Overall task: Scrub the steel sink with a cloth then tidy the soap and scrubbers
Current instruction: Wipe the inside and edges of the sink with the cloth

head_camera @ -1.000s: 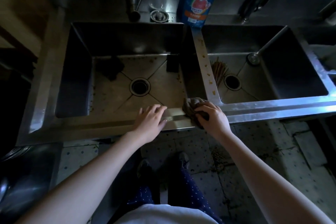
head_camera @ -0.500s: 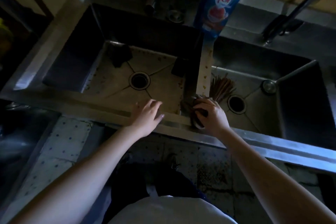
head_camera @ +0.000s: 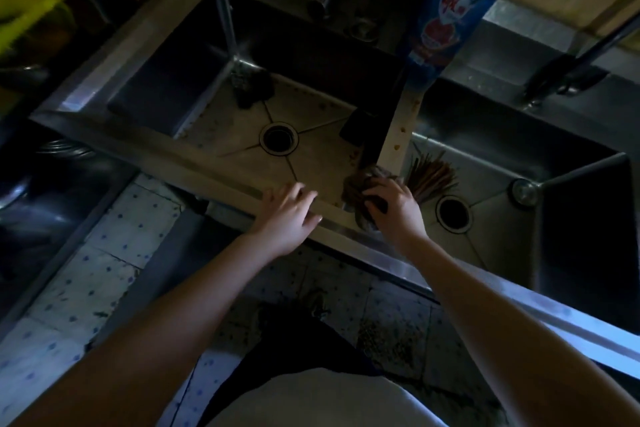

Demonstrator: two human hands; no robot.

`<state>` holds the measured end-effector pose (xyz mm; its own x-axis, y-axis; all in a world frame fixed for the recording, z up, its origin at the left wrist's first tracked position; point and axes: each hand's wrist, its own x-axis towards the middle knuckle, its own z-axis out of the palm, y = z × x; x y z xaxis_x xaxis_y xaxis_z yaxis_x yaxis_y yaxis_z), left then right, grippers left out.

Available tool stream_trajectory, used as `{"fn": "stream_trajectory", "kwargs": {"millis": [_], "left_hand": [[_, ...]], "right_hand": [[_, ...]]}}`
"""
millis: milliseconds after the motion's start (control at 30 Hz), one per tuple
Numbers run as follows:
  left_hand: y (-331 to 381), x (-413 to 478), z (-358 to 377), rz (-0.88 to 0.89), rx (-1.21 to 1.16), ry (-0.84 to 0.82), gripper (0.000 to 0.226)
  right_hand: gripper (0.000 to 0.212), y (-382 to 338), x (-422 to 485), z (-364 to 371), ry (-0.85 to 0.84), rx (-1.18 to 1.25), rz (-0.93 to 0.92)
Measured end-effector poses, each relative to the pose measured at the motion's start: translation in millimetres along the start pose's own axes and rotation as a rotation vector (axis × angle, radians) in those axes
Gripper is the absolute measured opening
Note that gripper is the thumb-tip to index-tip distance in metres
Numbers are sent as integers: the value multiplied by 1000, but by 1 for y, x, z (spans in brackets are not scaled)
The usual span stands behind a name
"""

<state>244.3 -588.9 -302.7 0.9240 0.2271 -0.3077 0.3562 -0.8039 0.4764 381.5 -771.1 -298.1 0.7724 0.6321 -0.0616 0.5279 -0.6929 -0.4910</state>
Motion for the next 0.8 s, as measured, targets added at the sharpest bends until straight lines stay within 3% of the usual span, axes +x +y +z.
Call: {"fn": "stream_trajectory", "kwargs": {"millis": [167,367,533,800], "left_hand": [[6,0,6,9,19,2,48],[23,-3,6,23,101,115,46],[33,1,12,-58,100,72,43],[51,1,29,-233,97,238,40]], "right_hand": [[24,2,-11,-1,-26,-3,-76],[24,20,24,-11,-52,21,-158],[23,40,69,-22,-85,-35,-221],[26,77,144,-45,-108,-142,-272]]}}
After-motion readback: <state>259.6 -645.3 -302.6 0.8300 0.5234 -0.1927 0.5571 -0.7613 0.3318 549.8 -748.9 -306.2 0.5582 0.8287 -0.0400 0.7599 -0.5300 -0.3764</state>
